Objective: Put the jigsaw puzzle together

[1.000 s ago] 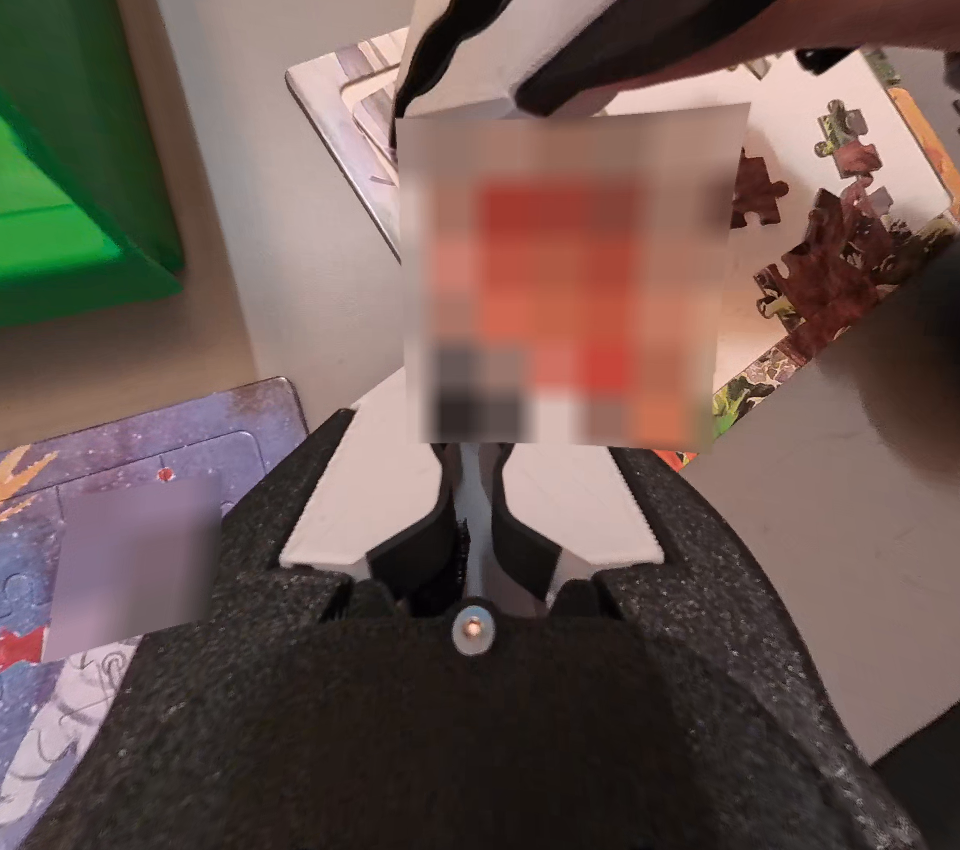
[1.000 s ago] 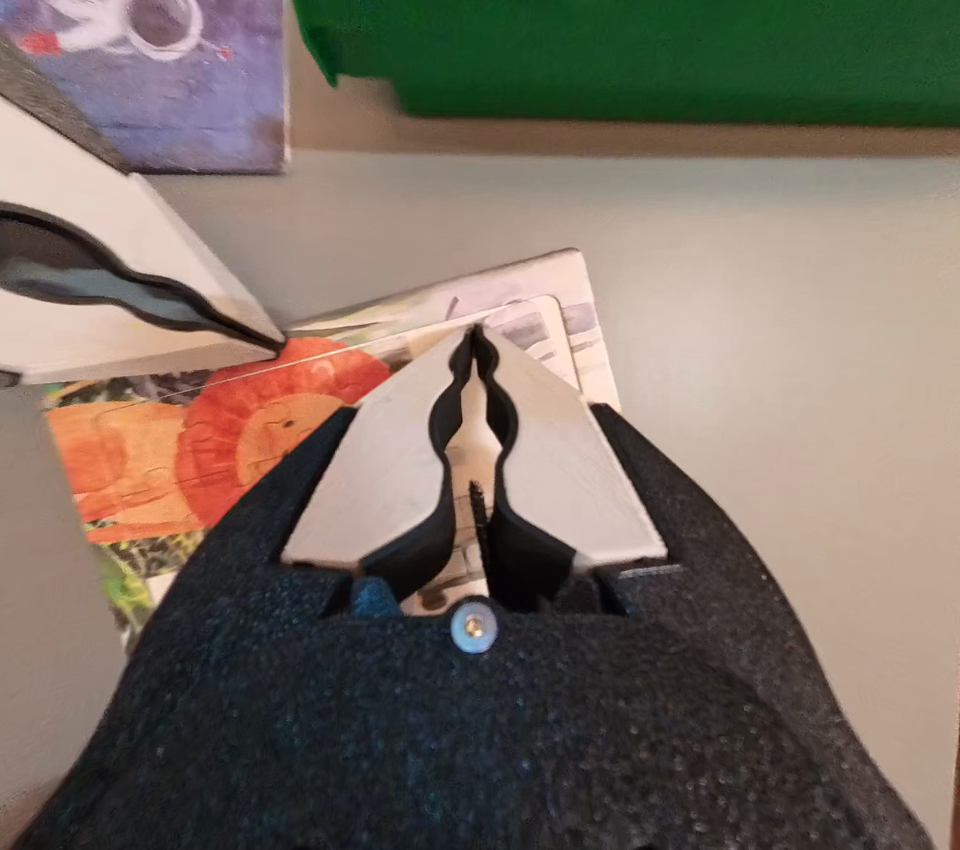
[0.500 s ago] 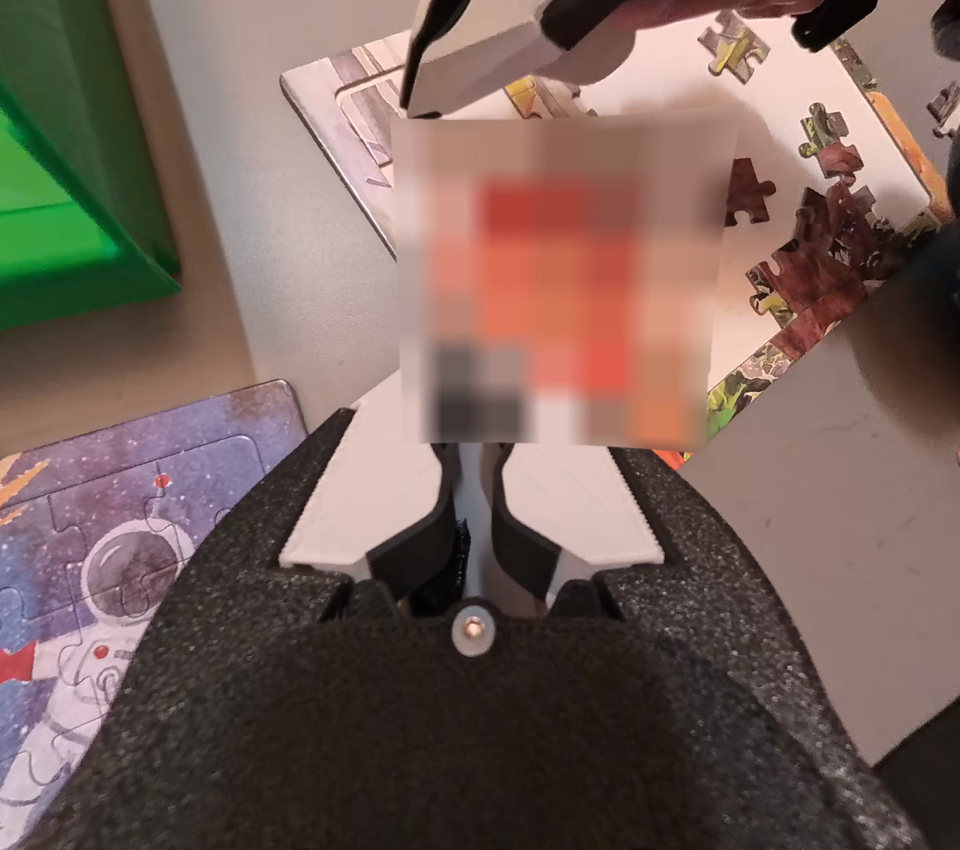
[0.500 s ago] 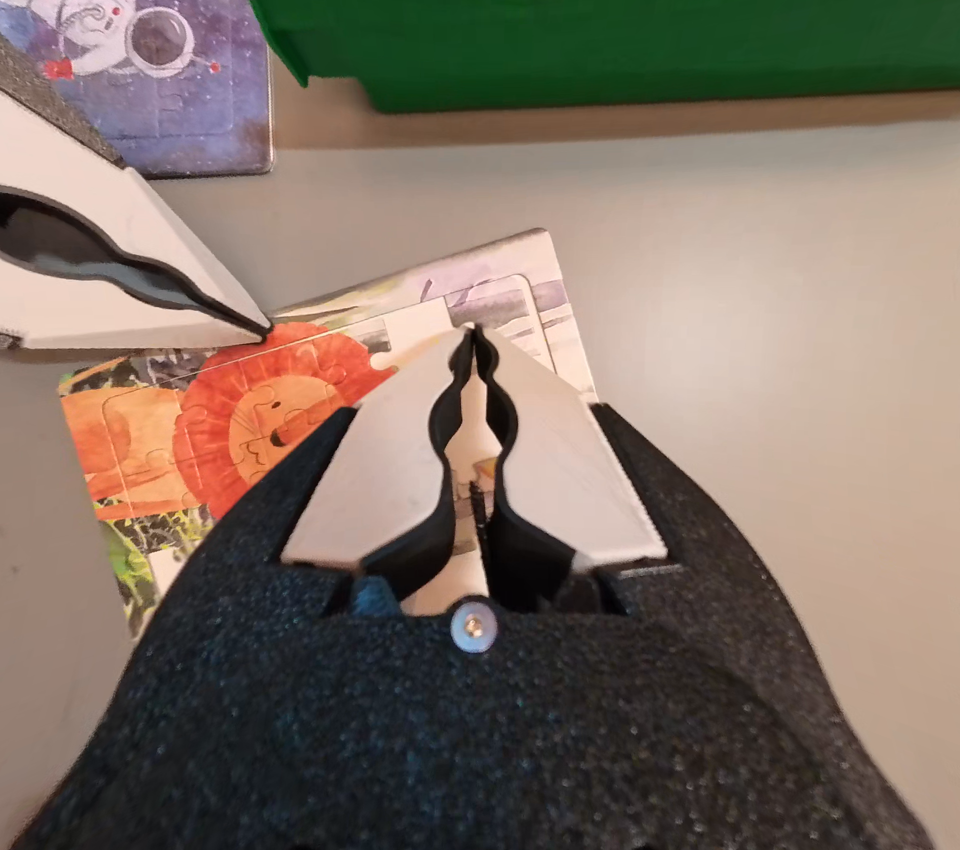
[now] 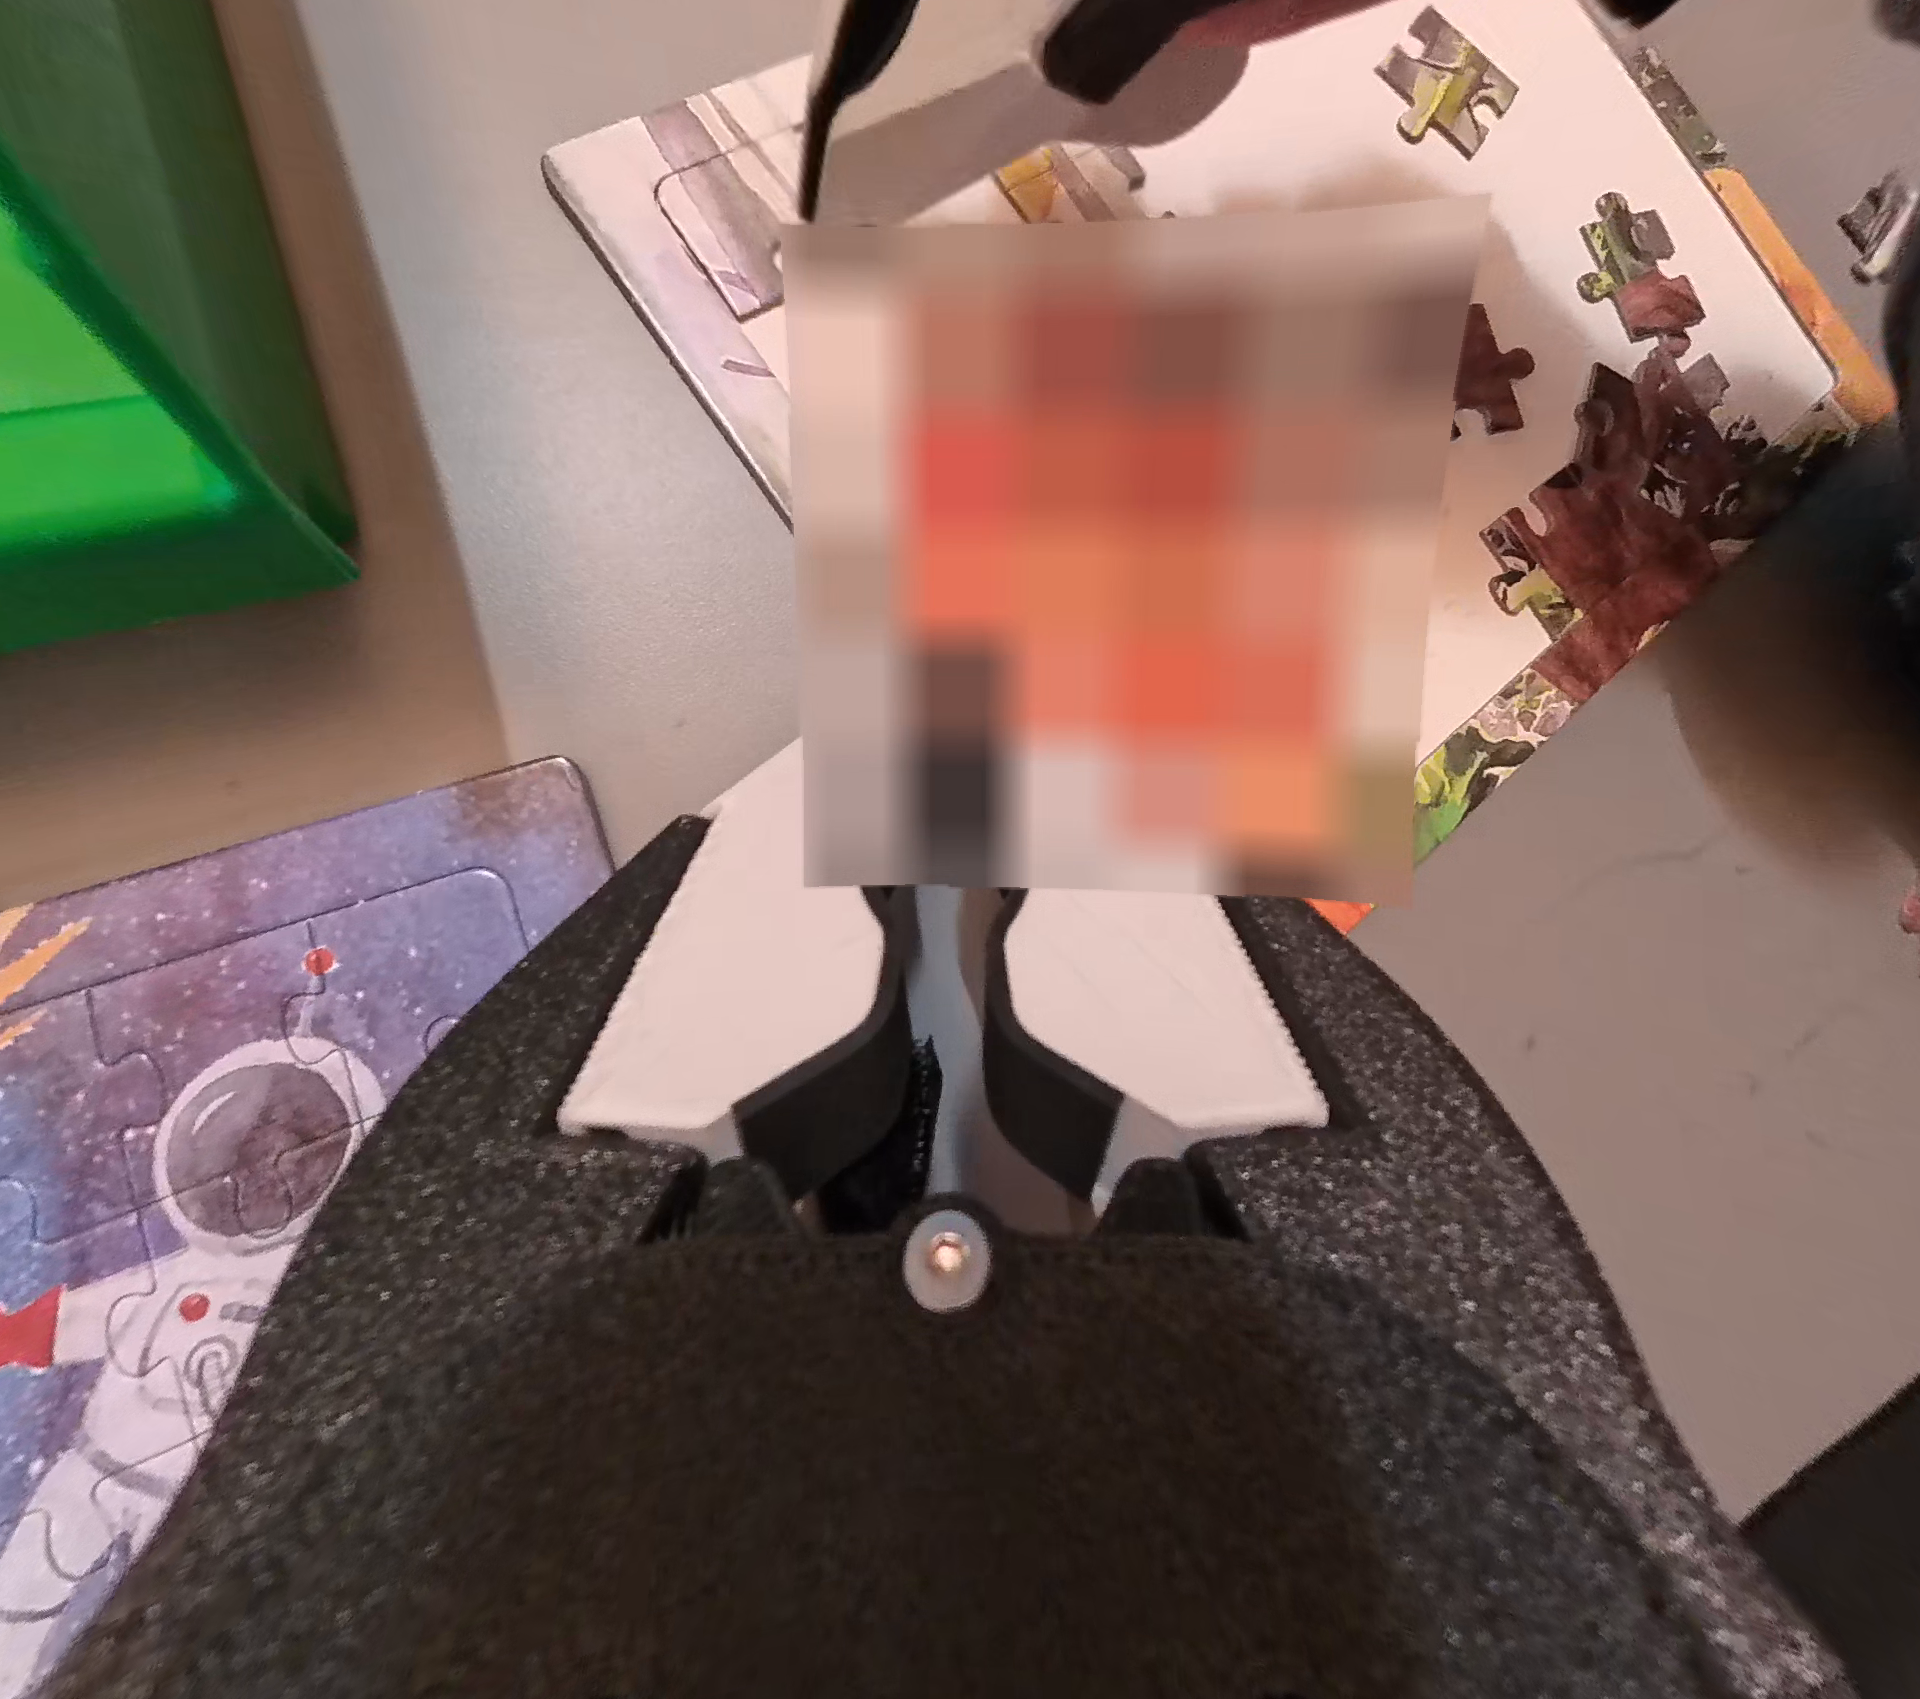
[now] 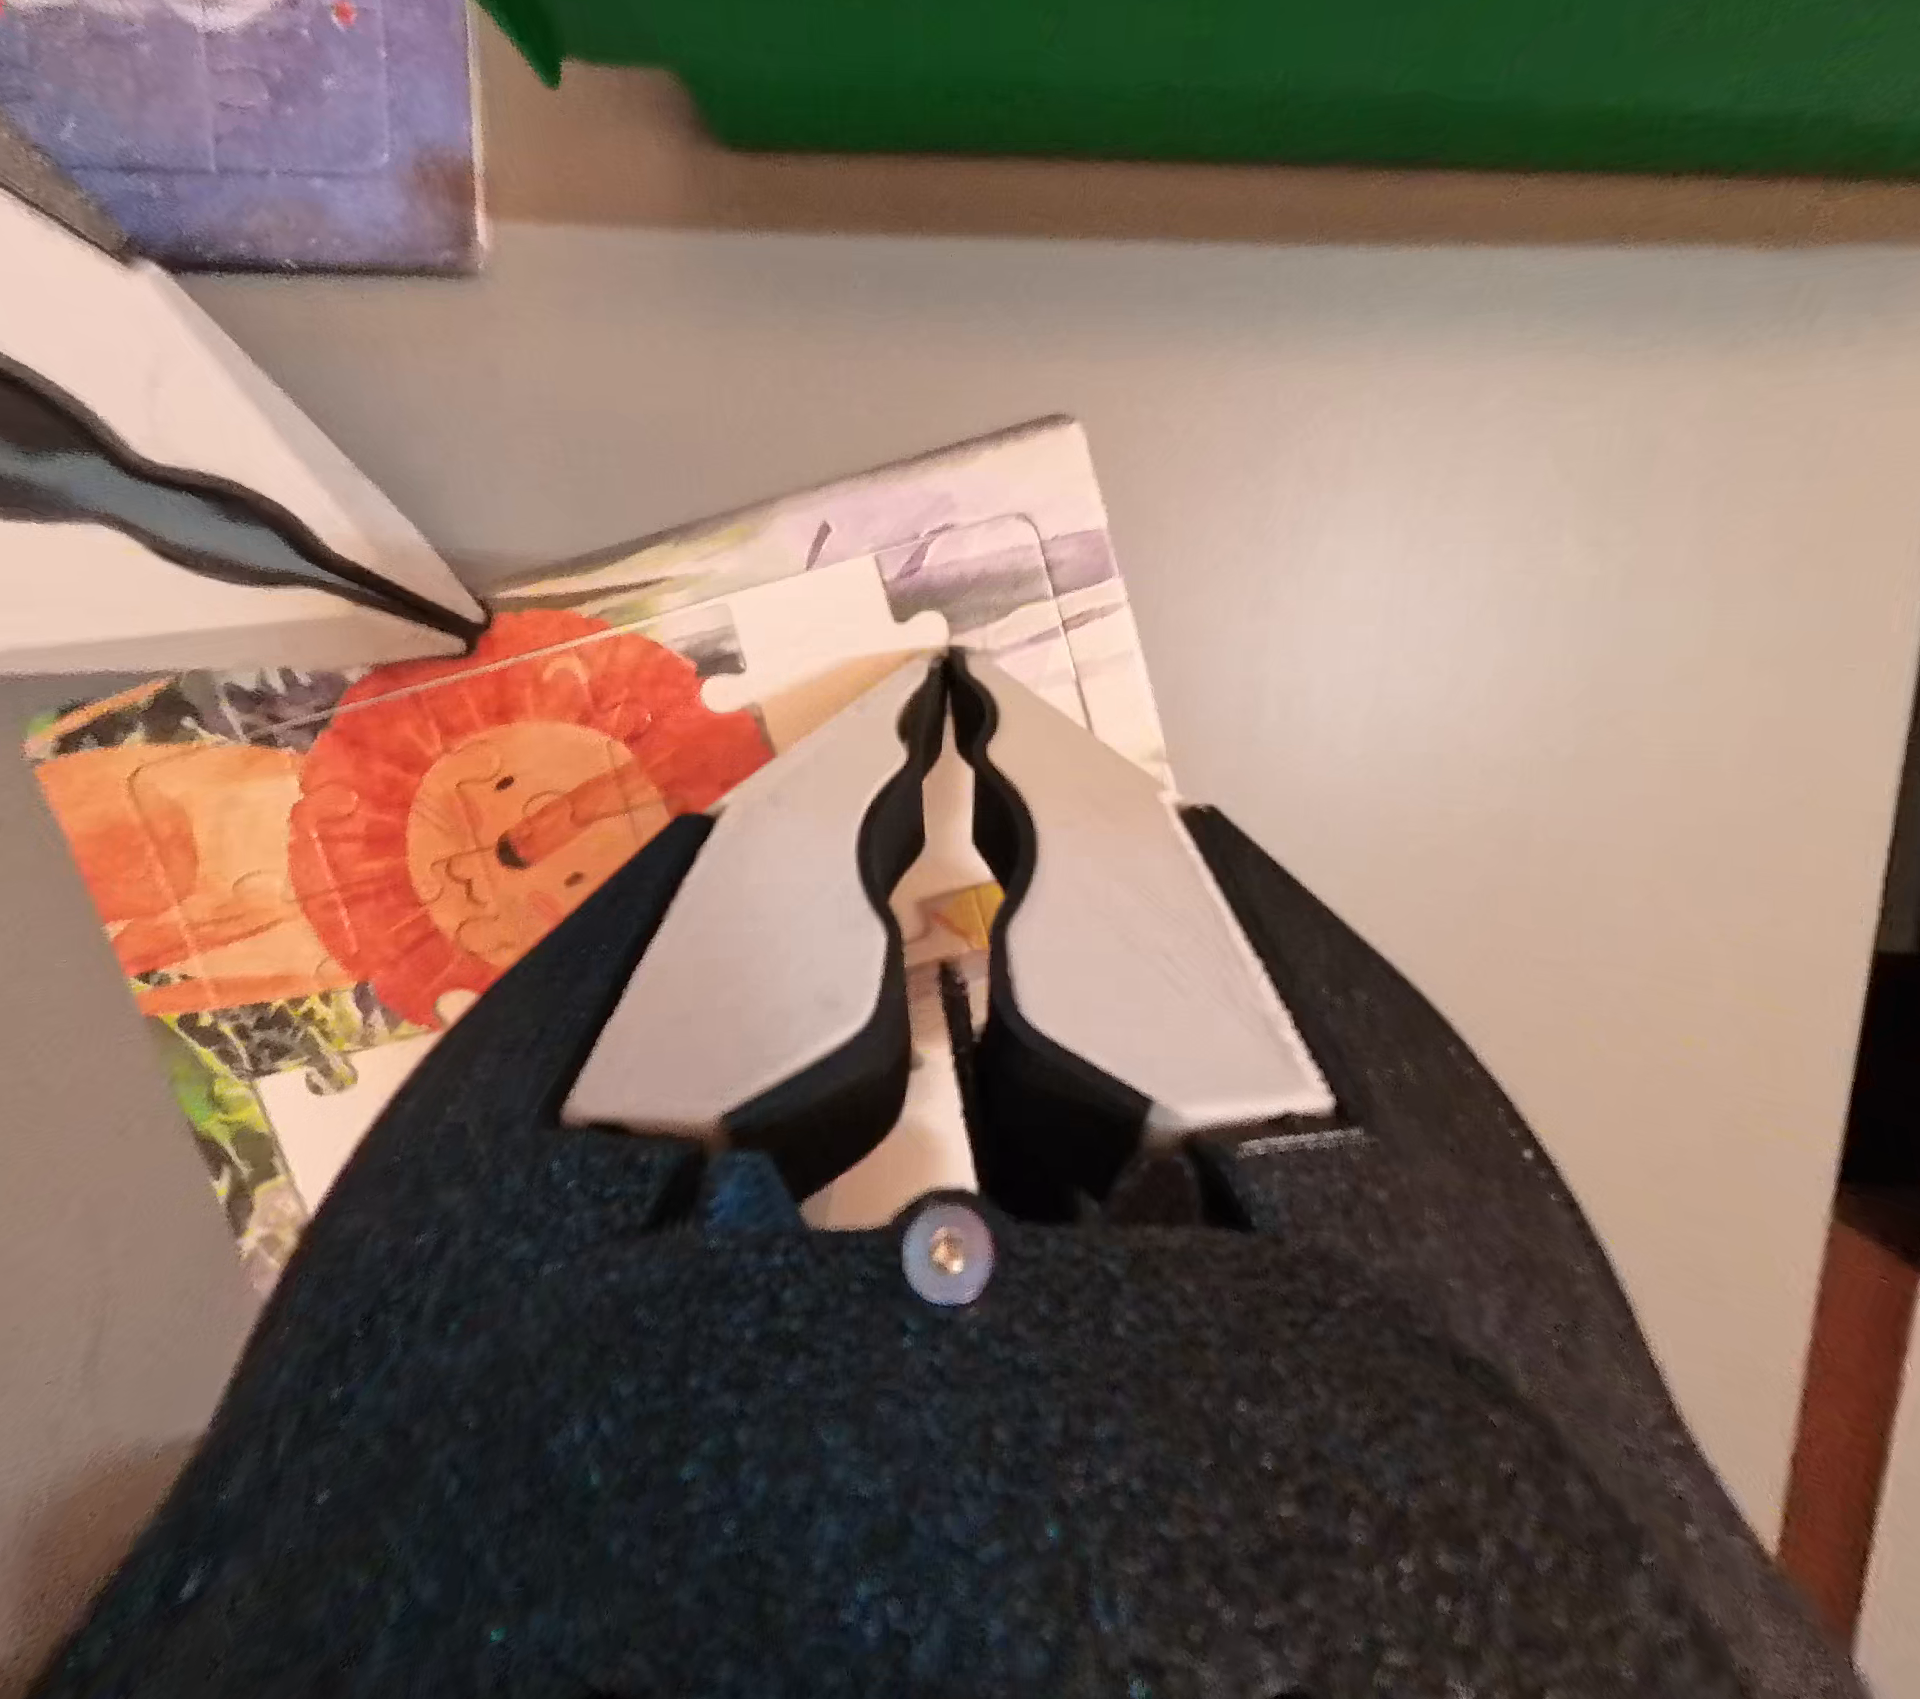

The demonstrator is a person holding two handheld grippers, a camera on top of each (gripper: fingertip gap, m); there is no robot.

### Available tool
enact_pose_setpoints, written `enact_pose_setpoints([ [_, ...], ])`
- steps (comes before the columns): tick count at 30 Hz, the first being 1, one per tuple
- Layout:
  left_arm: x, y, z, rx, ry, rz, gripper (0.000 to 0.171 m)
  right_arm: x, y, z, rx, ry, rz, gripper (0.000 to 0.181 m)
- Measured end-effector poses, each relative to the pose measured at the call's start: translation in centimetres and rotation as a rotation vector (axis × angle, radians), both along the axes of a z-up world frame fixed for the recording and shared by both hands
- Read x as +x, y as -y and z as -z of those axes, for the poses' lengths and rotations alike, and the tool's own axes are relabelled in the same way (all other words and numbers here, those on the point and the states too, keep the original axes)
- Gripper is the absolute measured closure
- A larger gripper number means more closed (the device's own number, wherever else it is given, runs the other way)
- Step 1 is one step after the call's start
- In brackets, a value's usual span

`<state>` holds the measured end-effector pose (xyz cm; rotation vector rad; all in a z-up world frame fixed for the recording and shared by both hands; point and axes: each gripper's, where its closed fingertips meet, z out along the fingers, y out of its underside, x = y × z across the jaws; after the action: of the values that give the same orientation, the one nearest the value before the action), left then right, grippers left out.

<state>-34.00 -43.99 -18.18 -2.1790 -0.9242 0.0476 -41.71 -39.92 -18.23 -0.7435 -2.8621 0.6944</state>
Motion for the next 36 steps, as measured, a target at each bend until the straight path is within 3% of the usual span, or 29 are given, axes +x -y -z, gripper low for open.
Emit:
enact_pose_setpoints([
  [8, -0.1, 0.0, -0.1, 0.001, 0.008, -0.003, 0.171, -1.0, -2.0, -0.6, -0.018, -0.034, 0.074, 0.181],
  [13, -2.8, 0.3, -1.7, 0.073, -0.037, -0.163, 0.171, -0.6, -1.9, -0.1, -0.035, -0.057, 0.069, 0.181],
  [16, -4.3, 0.9, -0.8, -0.009, -0.043, -0.215, 0.171, -0.6, -1.9, 0.1, -0.037, -0.048, 0.078, 0.181],
  [30, -5.1, 0.2, 0.3, -0.065, -0.045, -0.18, 0.171, -1.2, -1.8, 0.0, -0.046, -0.054, 0.106, 0.181],
  [36, -5.0, 0.2, 0.2, -0.061, -0.043, -0.172, 0.171, -0.8, 0.8, -0.7, -0.133, -0.039, 0.067, 0.181],
])
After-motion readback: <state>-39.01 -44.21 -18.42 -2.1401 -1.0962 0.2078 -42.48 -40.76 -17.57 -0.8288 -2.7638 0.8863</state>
